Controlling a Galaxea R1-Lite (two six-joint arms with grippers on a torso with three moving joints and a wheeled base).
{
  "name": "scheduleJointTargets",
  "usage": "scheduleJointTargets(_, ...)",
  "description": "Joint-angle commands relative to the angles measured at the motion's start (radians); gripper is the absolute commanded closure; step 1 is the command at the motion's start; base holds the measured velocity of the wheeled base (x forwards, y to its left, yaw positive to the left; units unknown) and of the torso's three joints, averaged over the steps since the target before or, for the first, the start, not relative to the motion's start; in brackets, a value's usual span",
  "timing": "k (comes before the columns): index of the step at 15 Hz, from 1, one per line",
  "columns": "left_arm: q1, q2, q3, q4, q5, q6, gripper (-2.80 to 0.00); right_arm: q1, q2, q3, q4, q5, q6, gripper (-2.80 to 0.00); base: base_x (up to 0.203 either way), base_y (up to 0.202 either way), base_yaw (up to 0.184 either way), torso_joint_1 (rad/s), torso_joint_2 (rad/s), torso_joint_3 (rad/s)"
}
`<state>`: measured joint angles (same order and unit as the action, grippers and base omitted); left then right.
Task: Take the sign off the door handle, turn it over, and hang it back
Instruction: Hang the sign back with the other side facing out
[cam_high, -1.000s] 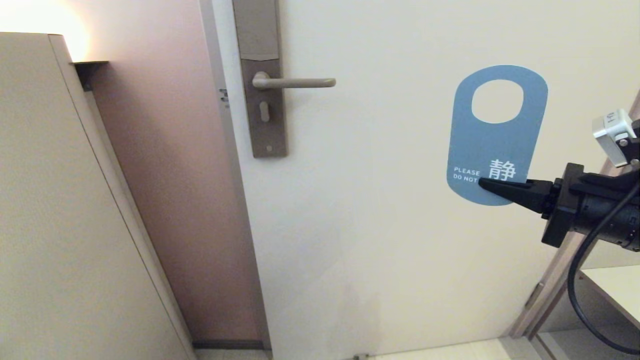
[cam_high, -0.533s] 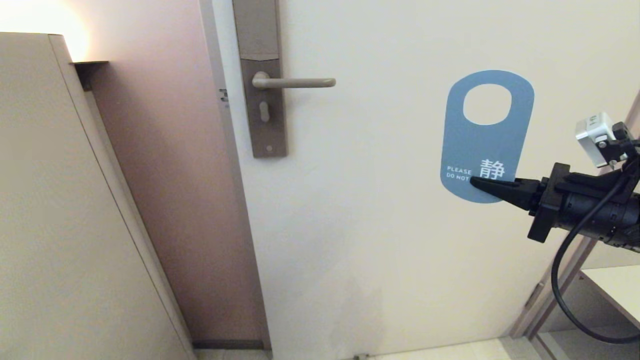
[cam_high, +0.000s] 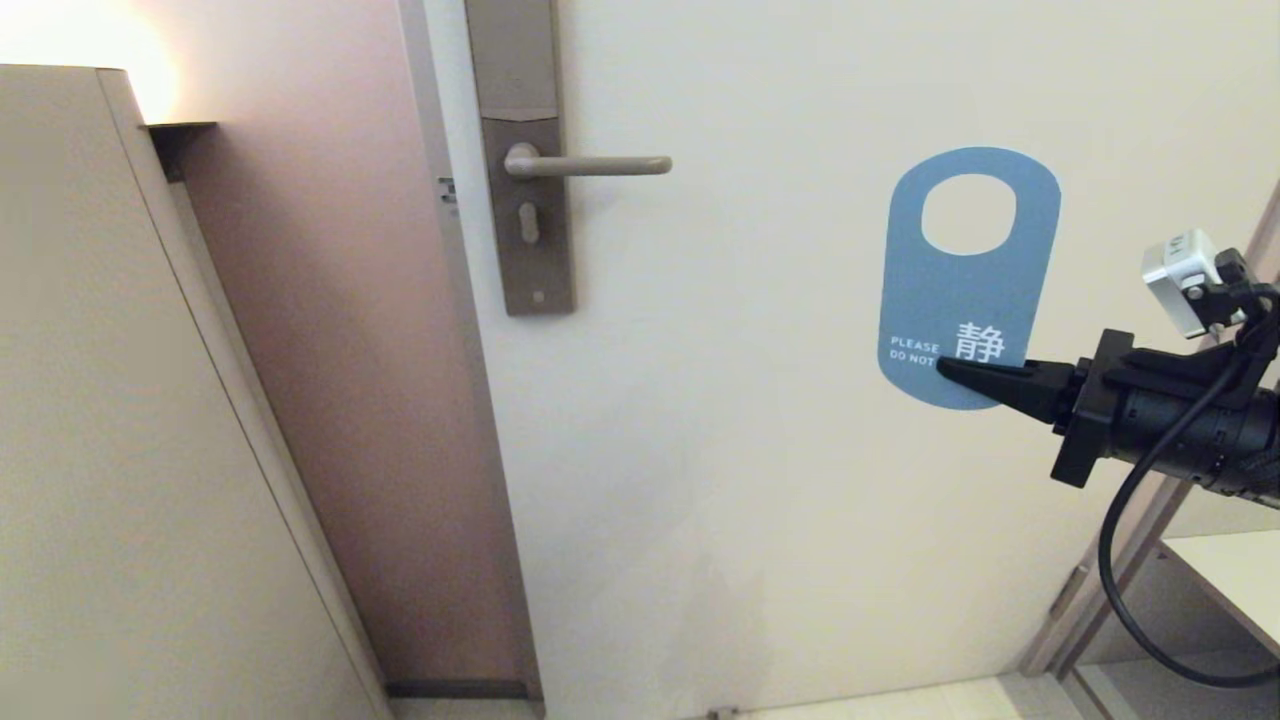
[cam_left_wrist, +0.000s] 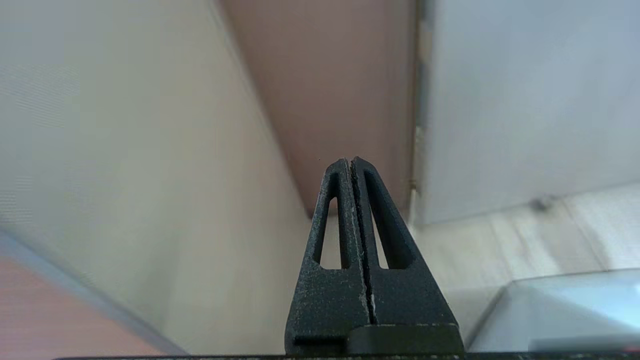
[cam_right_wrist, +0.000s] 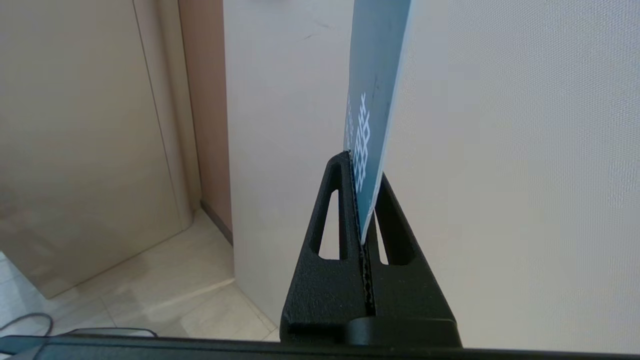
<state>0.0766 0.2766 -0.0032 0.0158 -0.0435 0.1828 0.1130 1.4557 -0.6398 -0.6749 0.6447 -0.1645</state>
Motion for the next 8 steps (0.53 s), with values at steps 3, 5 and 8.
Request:
scheduleJointTargets(3, -0.003, 0.003, 0.002, -0.01, -0.004, -0.017, 0.0, 0.001, 0.0, 0.0, -0.005, 0.004, -0.001, 0.0, 0.0, 0.0, 0.0, 0.0, 0.0, 0.0)
scheduleJointTargets(5, -0.002, 0.003, 0.002, -0.008, -0.002, -0.039, 0.0, 0.001, 0.003, 0.0, -0.019, 0.003, 0.001, 0.0, 0.0, 0.0, 0.0, 0.0, 0.0, 0.0)
scheduleJointTargets(8, -0.003, 0.003, 0.002, -0.007, 0.008, -0.09, 0.0, -0.001, 0.011, -0.001, -0.037, 0.003, 0.005, 0.0, 0.0, 0.0, 0.0, 0.0, 0.0, 0.0)
